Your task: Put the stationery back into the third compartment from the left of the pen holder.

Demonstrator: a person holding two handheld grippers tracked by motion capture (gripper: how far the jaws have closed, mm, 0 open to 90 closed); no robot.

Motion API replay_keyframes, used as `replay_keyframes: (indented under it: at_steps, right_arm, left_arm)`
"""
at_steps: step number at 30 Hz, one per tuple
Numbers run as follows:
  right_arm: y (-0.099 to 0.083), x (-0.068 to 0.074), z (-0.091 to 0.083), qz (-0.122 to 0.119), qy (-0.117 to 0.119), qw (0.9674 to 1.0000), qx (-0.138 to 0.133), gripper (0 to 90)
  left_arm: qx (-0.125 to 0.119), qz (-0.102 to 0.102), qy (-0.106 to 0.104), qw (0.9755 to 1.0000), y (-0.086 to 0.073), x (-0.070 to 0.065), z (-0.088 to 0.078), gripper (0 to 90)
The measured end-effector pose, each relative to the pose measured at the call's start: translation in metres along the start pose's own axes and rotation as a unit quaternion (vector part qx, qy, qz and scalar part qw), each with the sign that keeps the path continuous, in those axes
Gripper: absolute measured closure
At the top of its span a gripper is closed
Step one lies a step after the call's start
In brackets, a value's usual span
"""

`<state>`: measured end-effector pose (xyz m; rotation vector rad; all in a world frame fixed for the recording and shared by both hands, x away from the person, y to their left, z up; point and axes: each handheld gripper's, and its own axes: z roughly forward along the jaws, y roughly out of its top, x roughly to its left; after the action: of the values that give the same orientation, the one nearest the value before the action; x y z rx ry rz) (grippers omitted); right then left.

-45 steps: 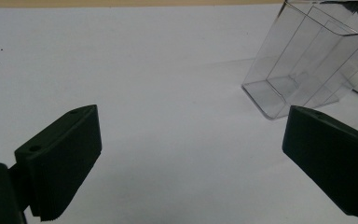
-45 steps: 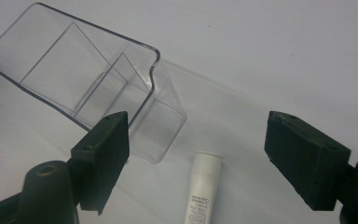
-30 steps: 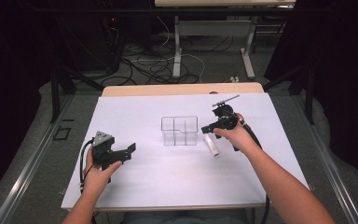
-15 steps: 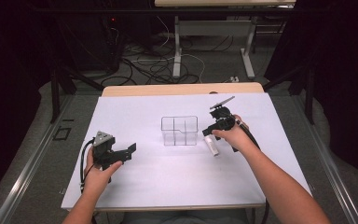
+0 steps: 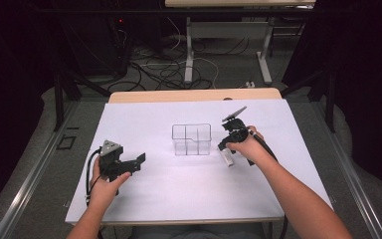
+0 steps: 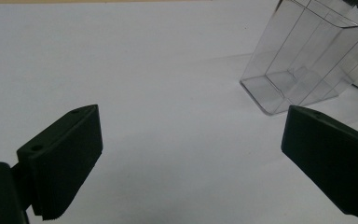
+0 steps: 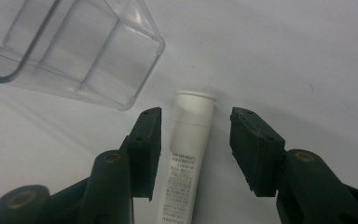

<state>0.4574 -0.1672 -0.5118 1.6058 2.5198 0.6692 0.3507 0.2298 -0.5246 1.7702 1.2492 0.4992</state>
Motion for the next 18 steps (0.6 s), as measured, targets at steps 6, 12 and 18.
replay_keyframes:
  at_steps: [6,12,18]
  right_arm:
    - [-0.001,0.003,0.004,0.013,0.001,0.9998,0.012,57.3]
    - [-0.002,0.006,0.008,0.013,-0.005,0.9994,0.033,60.8]
    - [-0.002,0.006,0.012,0.01,-0.006,0.9988,0.047,63.9]
  left_arm:
    - [-0.001,0.0,0.0,1.0,0.0,0.0,0.0,5.5]
    - [0.0,0.001,0.0,1.0,0.0,0.0,0.0,5.5]
    - [0.001,0.0,-0.001,1.0,0.0,0.0,0.0,5.6]
